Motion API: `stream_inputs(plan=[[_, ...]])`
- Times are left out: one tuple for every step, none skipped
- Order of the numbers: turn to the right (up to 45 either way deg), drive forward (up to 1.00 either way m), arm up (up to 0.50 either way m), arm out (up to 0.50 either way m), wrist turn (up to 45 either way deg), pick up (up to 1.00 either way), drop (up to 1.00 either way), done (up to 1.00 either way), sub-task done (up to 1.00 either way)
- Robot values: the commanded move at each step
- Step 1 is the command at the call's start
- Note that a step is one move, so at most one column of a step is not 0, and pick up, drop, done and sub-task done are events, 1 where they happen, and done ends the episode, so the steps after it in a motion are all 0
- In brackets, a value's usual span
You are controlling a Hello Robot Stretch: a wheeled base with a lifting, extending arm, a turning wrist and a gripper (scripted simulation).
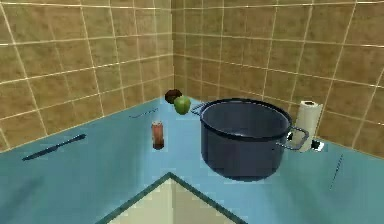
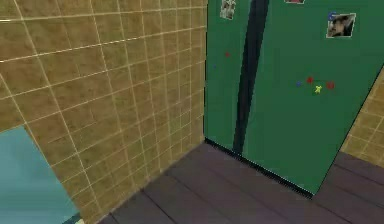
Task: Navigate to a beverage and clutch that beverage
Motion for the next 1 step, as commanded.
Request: stream_inputs(plan=[[-45.0, 0.0, 0.0, 0.0, 0.0, 0.0, 0.0, 0.0, 0.0]])
